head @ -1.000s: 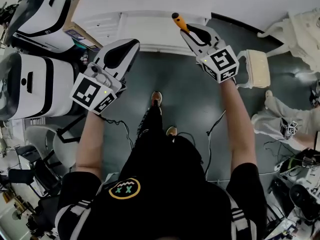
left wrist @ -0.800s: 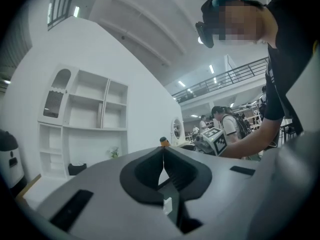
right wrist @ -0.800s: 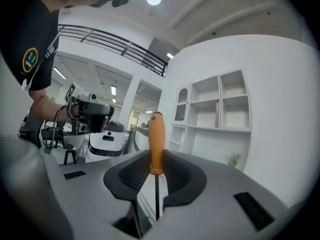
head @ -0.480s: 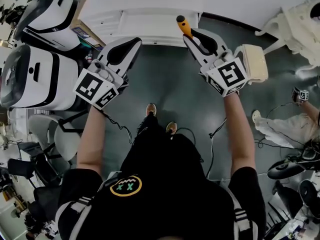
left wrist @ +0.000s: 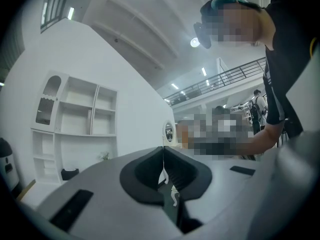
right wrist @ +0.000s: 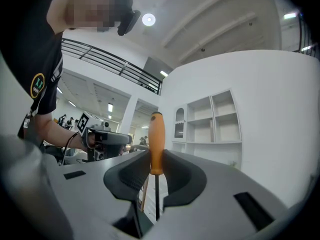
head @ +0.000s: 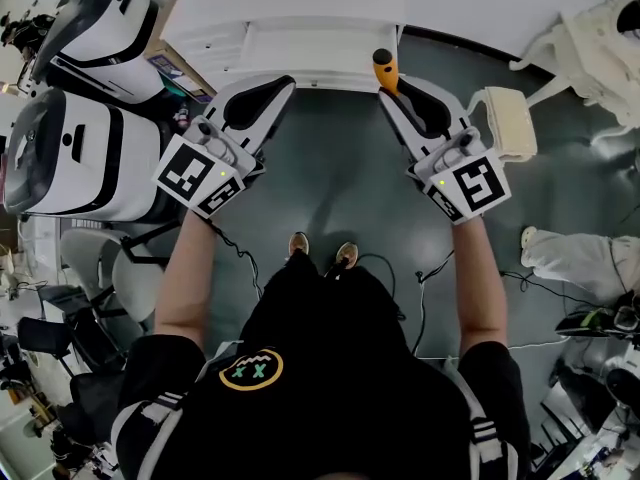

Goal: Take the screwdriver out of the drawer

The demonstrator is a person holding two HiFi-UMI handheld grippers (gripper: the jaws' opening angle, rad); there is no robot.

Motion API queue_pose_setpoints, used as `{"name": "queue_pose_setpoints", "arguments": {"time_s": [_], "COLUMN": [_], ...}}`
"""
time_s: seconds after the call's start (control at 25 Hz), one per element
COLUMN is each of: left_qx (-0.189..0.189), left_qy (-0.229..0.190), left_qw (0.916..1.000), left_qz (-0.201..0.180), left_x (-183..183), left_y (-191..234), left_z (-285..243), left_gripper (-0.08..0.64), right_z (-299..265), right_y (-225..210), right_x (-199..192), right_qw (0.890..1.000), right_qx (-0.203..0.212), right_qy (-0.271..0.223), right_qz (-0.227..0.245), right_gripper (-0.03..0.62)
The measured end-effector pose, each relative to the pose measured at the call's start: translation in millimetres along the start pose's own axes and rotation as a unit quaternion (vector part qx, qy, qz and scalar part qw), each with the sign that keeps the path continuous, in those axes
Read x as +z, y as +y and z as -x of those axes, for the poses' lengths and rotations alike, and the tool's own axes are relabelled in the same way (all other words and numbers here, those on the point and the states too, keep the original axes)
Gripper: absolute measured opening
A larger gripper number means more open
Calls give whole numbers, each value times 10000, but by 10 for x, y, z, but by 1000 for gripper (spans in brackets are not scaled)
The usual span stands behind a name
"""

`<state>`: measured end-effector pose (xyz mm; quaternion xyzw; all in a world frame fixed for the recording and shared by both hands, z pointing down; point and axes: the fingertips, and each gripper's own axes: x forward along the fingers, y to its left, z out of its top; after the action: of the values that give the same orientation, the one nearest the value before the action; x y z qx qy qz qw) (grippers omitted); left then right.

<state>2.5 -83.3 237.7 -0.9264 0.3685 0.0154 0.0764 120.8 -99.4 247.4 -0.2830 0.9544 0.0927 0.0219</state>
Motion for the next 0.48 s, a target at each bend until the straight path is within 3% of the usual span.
{"name": "queue_pose_setpoints", "arguments": {"time_s": [0.48], "left_qx": [-318], "left_qy": [-135], "left_qw": [9994], "left_qz": [97], "left_x": [-41], "left_y": [239], "left_z": [265], "left_gripper": [20], "right_z": [-383], "right_y": [327], "right_x": [58], "right_qw": [9999], "right_qx": [-136], "right_qy": [-47], "right_qz": [18], "right_gripper": [103]}}
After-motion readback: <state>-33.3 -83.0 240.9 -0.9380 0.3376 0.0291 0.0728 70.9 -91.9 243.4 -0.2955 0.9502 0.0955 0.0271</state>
